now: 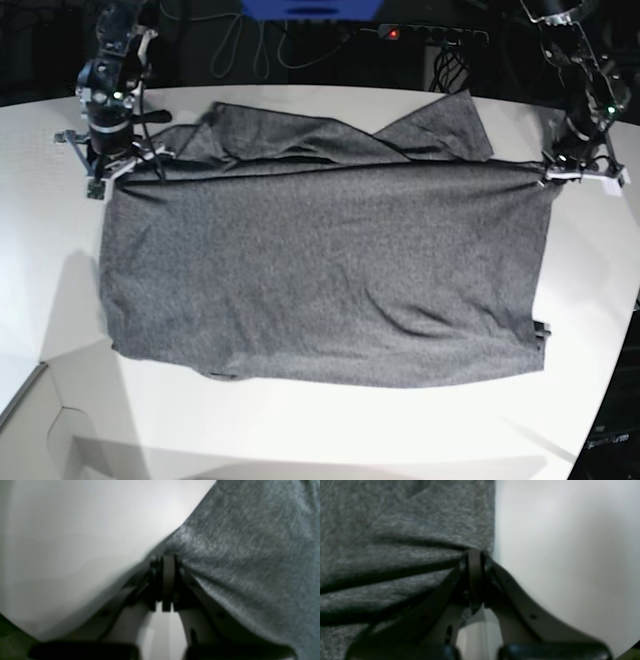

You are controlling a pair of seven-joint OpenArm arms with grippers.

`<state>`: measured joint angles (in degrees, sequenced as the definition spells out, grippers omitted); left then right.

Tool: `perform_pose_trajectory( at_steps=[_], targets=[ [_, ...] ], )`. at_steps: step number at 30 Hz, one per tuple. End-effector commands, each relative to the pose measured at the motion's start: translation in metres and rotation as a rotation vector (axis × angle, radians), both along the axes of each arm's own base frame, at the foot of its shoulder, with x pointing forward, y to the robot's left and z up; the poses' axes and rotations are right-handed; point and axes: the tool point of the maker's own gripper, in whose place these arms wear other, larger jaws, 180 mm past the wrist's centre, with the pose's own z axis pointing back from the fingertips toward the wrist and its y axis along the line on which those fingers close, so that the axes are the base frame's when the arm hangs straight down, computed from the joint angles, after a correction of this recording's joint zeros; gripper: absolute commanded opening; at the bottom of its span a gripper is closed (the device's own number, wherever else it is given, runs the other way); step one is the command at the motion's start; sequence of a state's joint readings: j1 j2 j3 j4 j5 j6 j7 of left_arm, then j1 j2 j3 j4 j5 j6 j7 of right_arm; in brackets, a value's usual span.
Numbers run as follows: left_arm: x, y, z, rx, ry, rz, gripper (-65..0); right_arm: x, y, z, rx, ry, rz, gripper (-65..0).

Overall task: Layout the t-shirt on the table in an organized manner, then fold the t-shirt properly
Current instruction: 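Lay the shirt edge down and open both grippers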

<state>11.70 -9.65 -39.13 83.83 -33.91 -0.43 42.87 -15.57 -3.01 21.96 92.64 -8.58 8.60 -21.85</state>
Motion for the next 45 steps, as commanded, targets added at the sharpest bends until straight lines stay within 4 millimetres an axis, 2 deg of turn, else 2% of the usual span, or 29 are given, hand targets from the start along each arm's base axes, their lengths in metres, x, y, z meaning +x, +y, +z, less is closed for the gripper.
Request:
perform_pose_trajectory(
  at_steps=[1, 4, 16, 18, 24, 26, 29, 31, 36, 38, 42, 45],
  targets=[
    [0.005, 0.012, 0.012, 0.038, -0.034, 0.013, -64.8, 0.008, -0.006, 0.015, -0.027, -0.053, 0.001, -65.0],
    [0.005, 0.013, 0.014, 0.042, -0.036, 0.011, -64.8, 0.006, -0.006, 0.019, -0.033, -0.056, 0.003, -65.0],
    [0.035, 0.012, 0.032, 0.036, -0.11, 0.013, -64.7, 0.009, -0.002, 0.023, -0.033, -0.066, 0.01, -65.0],
    [0.041, 0.011, 0.036, 0.035, -0.124, 0.013, -64.5, 0.009, -0.003, 0.023, -0.033, -0.067, 0.01, -62.2],
    [0.043, 0.011, 0.038, 0.035, -0.133, 0.016, -64.4, 0.008, -0.003, 0.023, -0.035, -0.067, 0.009, -47.7],
    [0.045, 0.011, 0.039, 0.035, -0.136, 0.016, -64.4, 0.007, -0.003, 0.023, -0.035, -0.067, 0.009, -45.5],
    [0.043, 0.011, 0.038, 0.035, -0.133, 0.016, -64.0, 0.007, -0.003, 0.022, -0.035, -0.065, 0.009, -45.4],
    [0.042, 0.011, 0.037, 0.032, -0.127, 0.014, -60.6, 0.007, -0.003, 0.022, -0.035, -0.065, 0.009, -45.4],
    [0.041, 0.01, 0.034, 0.028, -0.12, 0.013, -45.5, 0.007, -0.003, 0.022, -0.035, -0.065, 0.009, -45.4],
    [0.041, 0.01, 0.035, 0.029, -0.122, 0.014, -41.3, 0.007, -0.003, 0.022, -0.035, -0.065, 0.009, -45.4],
    [0.033, 0.026, 0.039, 0.029, -0.138, 0.078, -34.0, 0.006, -0.003, 0.023, -0.036, -0.065, 0.009, -45.4],
    [0.02, 0.041, 0.039, 0.014, -0.154, 0.164, -25.5, 0.006, -0.004, 0.023, -0.037, -0.065, 0.007, -45.4]
  ],
)
